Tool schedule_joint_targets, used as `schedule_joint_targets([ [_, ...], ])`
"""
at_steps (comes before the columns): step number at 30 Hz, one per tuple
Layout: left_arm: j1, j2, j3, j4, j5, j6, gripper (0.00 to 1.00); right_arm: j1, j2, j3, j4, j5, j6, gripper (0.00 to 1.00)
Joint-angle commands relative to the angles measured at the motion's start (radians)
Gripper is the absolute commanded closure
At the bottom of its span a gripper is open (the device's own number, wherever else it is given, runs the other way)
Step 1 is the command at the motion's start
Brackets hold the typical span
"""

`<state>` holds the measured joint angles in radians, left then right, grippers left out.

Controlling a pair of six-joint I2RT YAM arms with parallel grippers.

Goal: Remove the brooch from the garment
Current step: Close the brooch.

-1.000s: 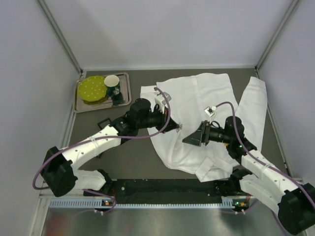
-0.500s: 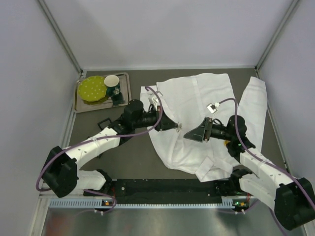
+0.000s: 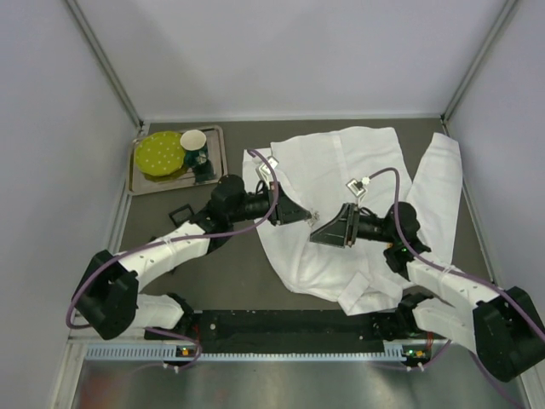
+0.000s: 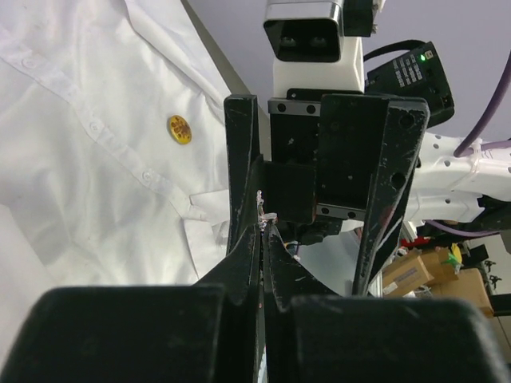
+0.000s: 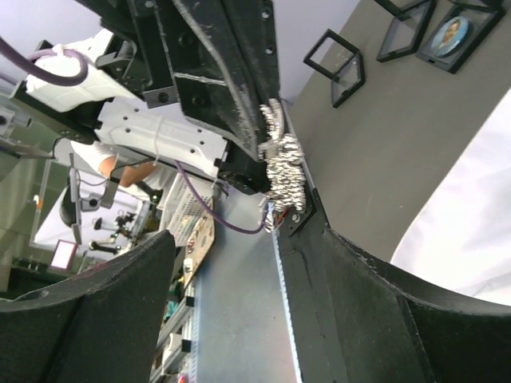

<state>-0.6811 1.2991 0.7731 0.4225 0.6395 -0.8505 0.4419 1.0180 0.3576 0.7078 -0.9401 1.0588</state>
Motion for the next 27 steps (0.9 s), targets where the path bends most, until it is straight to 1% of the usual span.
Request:
schedule_joint_targets([
  [1,0.008,0.0,-0.012,0.091,0.002,-0.016,1.0,0.03,-0.002,-0.002,0.179,0.01,0.064,0.27],
  [7,0.009,0.019,-0.006,0.09,-0.008,-0.009,1.0,0.075,-0.006,0.015,0.234,0.038,0.125,0.29],
  [14,0.011,0.006,-0.015,0.073,-0.017,0.008,1.0,0.077,-0.048,0.029,0.179,0.057,0.129,0.3],
  [17,0.011,0.002,-0.021,0.074,-0.018,0.005,1.0,0.075,-0.064,0.037,0.127,0.078,0.112,0.29],
  [21,0.009,-0.003,-0.024,0.078,-0.009,0.001,1.0,0.075,-0.05,0.043,0.157,0.086,0.13,0.29],
  [27,0.011,-0.012,-0.031,0.087,0.005,-0.002,1.0,0.075,-0.045,0.053,0.133,0.095,0.115,0.28],
])
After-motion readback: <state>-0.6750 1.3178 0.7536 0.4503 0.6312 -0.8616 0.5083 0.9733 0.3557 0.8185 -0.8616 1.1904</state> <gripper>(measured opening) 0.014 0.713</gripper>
